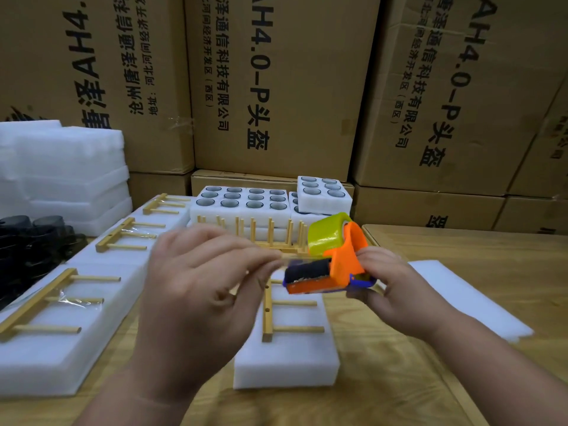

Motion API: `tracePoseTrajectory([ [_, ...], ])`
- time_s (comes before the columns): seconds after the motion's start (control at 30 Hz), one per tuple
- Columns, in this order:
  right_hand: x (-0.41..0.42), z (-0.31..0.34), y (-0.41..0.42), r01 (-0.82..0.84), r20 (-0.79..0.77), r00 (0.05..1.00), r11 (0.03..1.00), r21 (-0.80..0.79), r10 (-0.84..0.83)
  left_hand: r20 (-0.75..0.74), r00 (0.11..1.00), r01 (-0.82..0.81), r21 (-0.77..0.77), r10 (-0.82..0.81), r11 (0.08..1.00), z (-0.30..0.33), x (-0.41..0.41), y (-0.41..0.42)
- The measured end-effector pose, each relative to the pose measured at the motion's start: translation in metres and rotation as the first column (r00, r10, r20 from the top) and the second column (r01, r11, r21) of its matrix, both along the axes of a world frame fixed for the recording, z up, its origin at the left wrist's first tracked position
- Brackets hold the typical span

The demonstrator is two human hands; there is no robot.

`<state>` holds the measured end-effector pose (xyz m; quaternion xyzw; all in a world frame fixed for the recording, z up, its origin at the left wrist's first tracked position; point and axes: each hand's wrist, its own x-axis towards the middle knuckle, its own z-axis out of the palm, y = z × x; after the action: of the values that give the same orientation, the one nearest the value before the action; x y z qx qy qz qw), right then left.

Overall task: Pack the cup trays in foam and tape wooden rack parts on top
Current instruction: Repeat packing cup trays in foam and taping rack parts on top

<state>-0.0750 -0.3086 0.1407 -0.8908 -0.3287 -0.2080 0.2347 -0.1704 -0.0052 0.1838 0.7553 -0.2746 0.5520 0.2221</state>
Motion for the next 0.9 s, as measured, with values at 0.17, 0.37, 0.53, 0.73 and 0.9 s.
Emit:
tracePoseTrajectory([
  [0.17,0.003,0.011,-0.026,0.039,-0.047,0.998,0.995,-0.091,-0.043,-0.141,0.99,-0.042,-0.228,0.009,0.973,0.001,0.006,0.033],
  [0.37,-0.007,0.068,-0.013,0.048,-0.237,0.967,0.978,-0.202,-0.097,-0.593,0.652,-0.324,-0.781,-0.472,0.534,-0.051,0.056,0.061],
  [0.53,-0.001,0.098,0.014,0.068,-0.19,0.978,0.992,-0.108,-0.087,-0.505,0.437,-0.466,-0.835,-0.744,0.293,-0.098,0.077,0.057],
  [0.73,0.016,0.124,0.032,0.138,-0.213,0.955,0.942,-0.305,-0.209,-0.459,0.382,-0.517,-0.826,-0.802,0.227,-0.124,0.083,0.047],
  [0.9,0.033,0.144,0.058,0.152,-0.137,0.96,0.866,-0.476,-0.243,-0.498,0.383,-0.576,-0.787,-0.778,0.22,-0.14,0.092,0.035],
])
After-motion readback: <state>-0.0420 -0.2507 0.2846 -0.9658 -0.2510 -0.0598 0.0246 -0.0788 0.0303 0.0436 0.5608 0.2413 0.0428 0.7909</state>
